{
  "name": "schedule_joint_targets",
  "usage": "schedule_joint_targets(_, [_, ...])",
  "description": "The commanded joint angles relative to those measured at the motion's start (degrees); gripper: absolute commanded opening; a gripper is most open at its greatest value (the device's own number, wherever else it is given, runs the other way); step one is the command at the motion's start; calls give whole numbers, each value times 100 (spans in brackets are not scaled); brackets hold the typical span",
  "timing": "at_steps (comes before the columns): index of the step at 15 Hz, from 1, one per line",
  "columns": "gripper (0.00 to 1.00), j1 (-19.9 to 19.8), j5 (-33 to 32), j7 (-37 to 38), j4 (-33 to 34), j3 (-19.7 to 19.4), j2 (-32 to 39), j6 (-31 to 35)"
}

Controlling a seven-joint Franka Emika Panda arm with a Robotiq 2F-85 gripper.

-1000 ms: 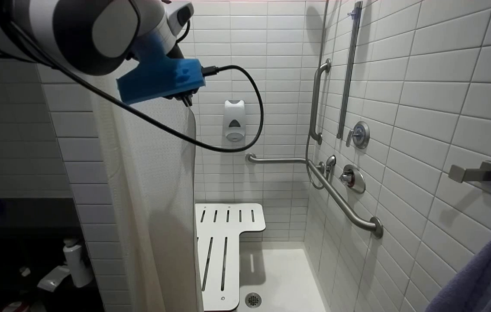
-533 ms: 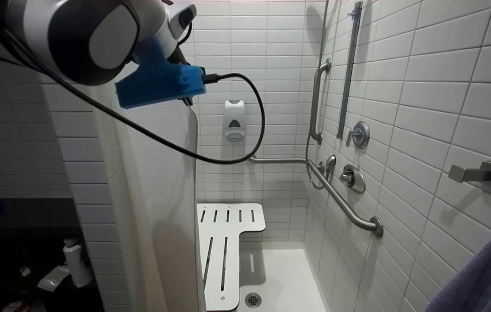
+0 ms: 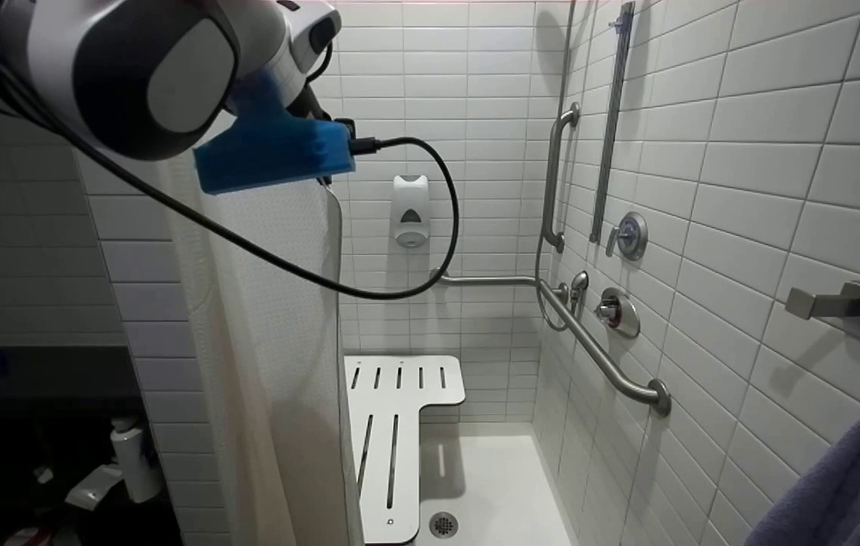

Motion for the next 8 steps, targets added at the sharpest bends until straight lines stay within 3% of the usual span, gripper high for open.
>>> schedule_joint_targets(1, [28,-51,36,10,-130,44,277,-562])
schedule_joint_targets(2, [32,-64,62,2,-115,104,381,-821])
schedule_joint_targets(3, [12,-48,127,-70,-95,95,123,-606])
schedule_joint_targets(6, [31,-78,158,-91,-176,120,332,-751])
schedule_joint_targets(8, [32,-79,159,-91,-175,128,360,-752])
